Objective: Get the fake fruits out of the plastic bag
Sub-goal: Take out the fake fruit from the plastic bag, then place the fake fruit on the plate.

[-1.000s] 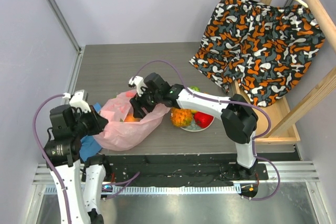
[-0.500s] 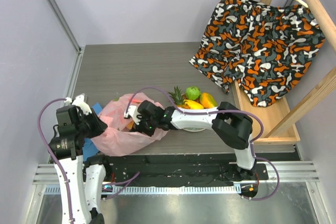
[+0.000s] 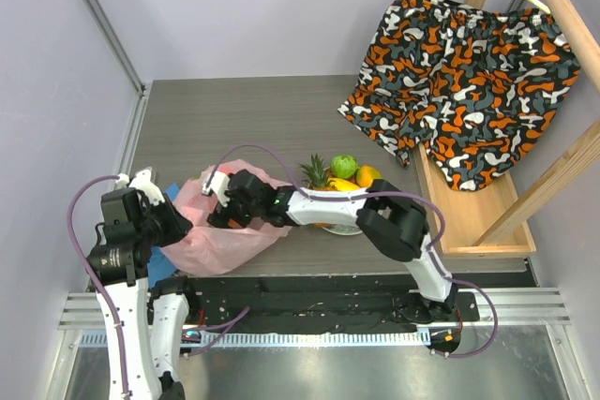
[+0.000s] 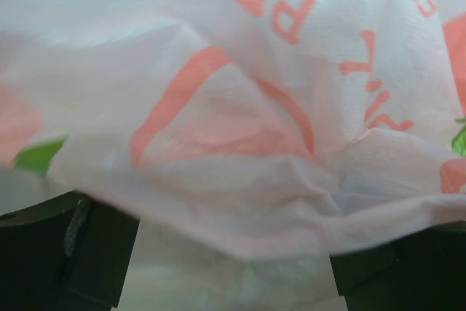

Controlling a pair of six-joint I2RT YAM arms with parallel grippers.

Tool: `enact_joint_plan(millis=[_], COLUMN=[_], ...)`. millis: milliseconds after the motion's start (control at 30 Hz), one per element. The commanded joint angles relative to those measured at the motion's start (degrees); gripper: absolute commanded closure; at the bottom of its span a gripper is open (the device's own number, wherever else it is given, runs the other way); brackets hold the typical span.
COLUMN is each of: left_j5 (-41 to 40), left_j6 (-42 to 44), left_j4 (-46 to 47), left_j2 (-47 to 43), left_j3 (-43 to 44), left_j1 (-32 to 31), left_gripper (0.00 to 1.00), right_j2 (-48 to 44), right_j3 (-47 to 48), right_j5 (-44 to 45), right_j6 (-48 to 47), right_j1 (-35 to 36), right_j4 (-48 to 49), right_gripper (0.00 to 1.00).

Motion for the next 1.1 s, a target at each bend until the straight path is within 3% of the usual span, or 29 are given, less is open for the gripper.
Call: enact_joint_plan(millis=[0, 33, 167, 200, 300, 333, 600, 767, 867, 967, 1067], left_j5=[1.01, 1.09, 1.27, 1.18, 1.36, 1.45, 3.73, 4.35, 6.45, 9.35, 5.17], left_j6=[0.69, 0.69, 0.78, 0.87, 0.87, 1.04, 2.1, 0.35, -3.86, -7.38, -7.13], left_j4=[1.99, 1.91, 1.99, 1.99, 2.17, 2.26, 2.61, 5.15, 8.84, 19.0, 26.66], left_j2=[0.03, 0.03, -0.23, -0.32, -0.32, -0.24, 0.47, 1.35, 3.28, 5.12, 8.54], left_j3=[0.31, 0.39, 0.4, 0.48, 0.66, 0.75, 1.54, 2.59, 2.6, 2.24, 4.25], left_j1=[-0.21, -0.21, -0.39, -0.3, -0.3, -0.21, -0.74, -1.18, -1.27, -2.05, -3.99], left_gripper=[1.0, 1.0, 1.0, 1.0, 1.0, 1.0, 1.0, 1.0, 1.0, 1.0, 1.0], right_j2=[6.99, 7.43, 6.12, 5.25, 2.18, 1.12, -19.25, -24.38, -26.05, -26.93, -31.03], right_j3=[7.68, 7.86, 6.64, 6.64, 6.64, 6.72, 3.83, 4.96, 6.19, 6.63, 4.36], right_j5=[7.28, 8.43, 7.83, 7.48, 4.16, 3.0, -14.74, -21.87, -25.64, -28.47, -26.28], right_j6=[1.36, 1.45, 1.71, 1.28, -0.31, -1.35, -1.1, -0.84, -1.88, -7.15, -8.75], right_j1=[0.29, 0.2, -1.12, -1.12, -2.08, -2.7, -9.81, -11.67, -11.84, -11.93, -12.89], right_j4=[-1.72, -2.01, -0.69, 0.88, 0.54, -0.07, -11.49, -16.5, -20.27, -27.82, -32.33], right_gripper=[0.03, 0.05, 0.37, 0.53, 0.75, 0.78, 0.82, 0.83, 0.83, 0.83, 0.83])
